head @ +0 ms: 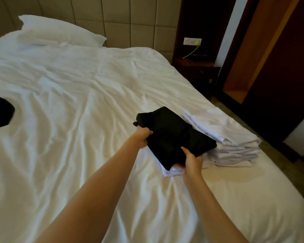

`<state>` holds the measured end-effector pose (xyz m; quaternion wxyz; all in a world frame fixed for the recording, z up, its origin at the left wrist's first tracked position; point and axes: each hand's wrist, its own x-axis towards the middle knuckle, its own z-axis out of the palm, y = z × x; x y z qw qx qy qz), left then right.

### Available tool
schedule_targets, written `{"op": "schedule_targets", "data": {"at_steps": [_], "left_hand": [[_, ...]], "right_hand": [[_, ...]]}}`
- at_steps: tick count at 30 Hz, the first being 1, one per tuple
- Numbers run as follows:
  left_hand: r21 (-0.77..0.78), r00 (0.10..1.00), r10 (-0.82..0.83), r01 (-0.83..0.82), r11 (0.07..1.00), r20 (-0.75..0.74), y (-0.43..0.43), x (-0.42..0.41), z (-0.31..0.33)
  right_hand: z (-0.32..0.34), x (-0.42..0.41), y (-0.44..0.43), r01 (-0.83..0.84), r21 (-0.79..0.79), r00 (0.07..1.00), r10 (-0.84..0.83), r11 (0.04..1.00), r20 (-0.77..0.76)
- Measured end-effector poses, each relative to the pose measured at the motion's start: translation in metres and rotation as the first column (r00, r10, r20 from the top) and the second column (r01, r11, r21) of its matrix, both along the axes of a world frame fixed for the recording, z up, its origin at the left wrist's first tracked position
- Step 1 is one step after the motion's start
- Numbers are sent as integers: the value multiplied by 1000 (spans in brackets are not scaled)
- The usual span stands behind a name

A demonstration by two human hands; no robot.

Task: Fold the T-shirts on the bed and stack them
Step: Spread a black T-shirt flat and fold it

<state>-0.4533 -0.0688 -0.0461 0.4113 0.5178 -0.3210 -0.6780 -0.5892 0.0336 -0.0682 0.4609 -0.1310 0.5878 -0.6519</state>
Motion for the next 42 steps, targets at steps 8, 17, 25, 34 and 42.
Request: {"op": "schedule_targets", "data": {"at_steps": [8,17,25,34,42], "left_hand": [[-205,997,-14,-3,979,-81,-1,-17,22],[-153,944,-36,90,984,327,17,-12,21],[-202,813,-4,150,968,582,47,44,63],[-268,582,107,198,943,806,93,152,96],[-218,437,181,34,975,881,136,279,86]], "right_hand": [[1,0,4,57,-86,987,-69,995,-147],[1,5,24,341,10,910,-327,940,-256],[50,38,38,86,-234,717,-224,968,-661],[83,139,22,-560,187,193,347,807,-918],[76,242,32,-759,382,-95,491,527,-866]]}}
